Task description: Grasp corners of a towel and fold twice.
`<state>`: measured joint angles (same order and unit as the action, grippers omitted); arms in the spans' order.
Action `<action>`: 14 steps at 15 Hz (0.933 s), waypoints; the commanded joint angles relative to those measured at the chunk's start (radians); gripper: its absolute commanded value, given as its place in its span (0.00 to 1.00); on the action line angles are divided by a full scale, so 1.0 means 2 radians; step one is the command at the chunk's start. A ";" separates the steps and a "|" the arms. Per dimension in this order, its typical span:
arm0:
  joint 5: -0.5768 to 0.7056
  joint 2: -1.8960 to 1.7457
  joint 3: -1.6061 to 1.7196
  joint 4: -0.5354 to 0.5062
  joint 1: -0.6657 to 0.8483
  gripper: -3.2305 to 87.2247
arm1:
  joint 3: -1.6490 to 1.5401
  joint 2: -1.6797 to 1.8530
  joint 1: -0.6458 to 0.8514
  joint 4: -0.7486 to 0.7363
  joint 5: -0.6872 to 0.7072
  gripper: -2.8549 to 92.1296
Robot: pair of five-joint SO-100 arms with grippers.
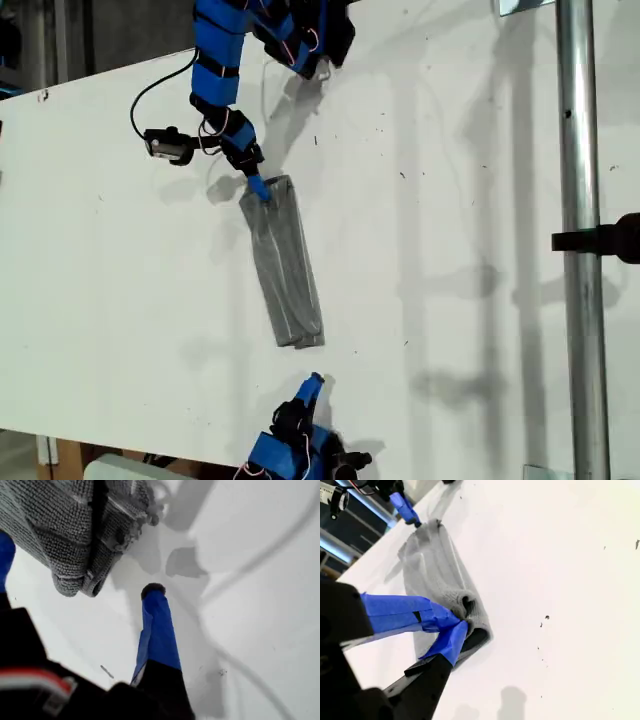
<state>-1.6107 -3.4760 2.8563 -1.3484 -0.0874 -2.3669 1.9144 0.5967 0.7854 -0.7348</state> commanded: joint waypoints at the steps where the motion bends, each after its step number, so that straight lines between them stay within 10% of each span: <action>1: -0.008 -0.003 -0.003 -0.003 -0.006 0.01 | 0.067 -0.055 -0.021 -0.021 -0.017 0.50; 7: -0.009 -0.003 0.007 -0.004 -0.014 0.01 | 0.397 -0.360 -0.070 0.158 -0.058 0.43; 12: -0.007 -0.003 0.011 -0.004 -0.020 0.01 | 0.456 -0.379 -0.116 0.178 -0.084 0.03; 14: -0.006 -0.003 0.008 -0.004 -0.021 0.01 | 0.394 -0.297 -0.116 0.241 -0.101 0.03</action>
<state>-1.6168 -3.4760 2.8839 -1.3545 -0.1181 -1.5002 1.1658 0.3636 1.2042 -0.9050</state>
